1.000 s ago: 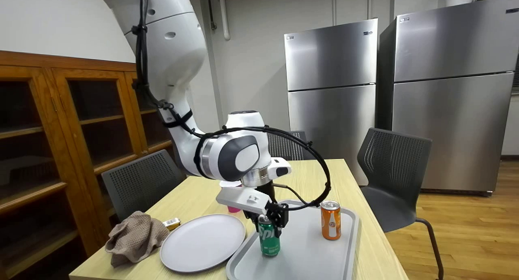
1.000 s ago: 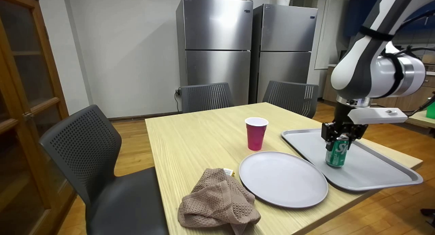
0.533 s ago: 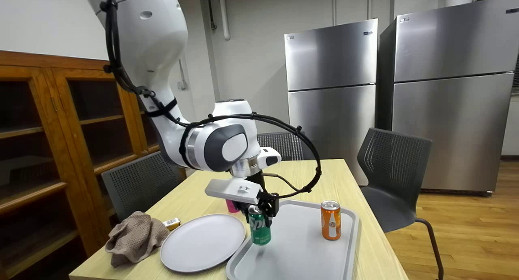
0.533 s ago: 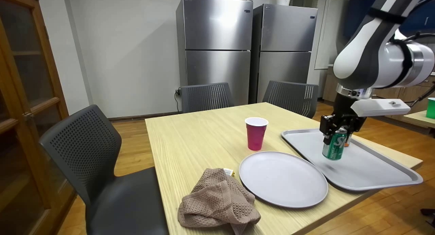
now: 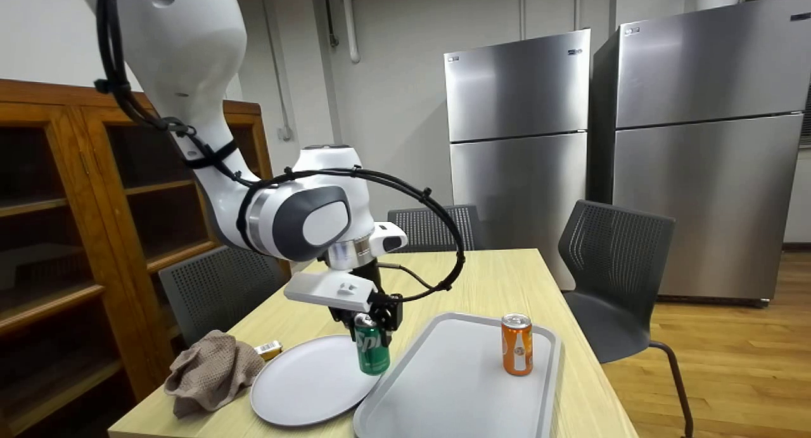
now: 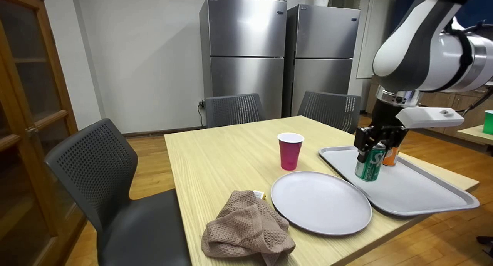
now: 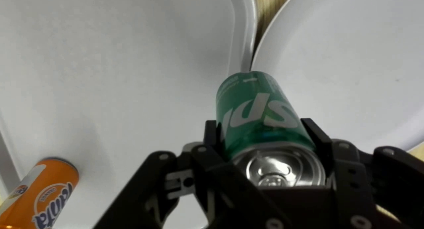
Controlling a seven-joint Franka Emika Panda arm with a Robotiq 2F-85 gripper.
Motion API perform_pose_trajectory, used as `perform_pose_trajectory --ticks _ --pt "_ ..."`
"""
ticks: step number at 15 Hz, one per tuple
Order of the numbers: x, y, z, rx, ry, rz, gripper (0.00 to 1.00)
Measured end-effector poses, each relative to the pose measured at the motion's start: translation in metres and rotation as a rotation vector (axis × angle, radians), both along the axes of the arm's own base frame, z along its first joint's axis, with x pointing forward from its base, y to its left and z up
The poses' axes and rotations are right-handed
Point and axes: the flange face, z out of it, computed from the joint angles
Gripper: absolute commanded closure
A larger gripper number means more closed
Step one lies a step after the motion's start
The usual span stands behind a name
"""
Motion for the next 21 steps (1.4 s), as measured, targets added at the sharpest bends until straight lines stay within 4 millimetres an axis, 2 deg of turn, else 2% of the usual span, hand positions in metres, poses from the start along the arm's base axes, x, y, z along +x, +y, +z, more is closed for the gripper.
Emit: perform_pose_trajectory --ticks 11,21 --pt "-0.013 0.083 -0.008 0.039 0.010 0.122 0.62" --pt "-0.031 0.128 -0.028 0.032 -0.007 0.217 0.62"
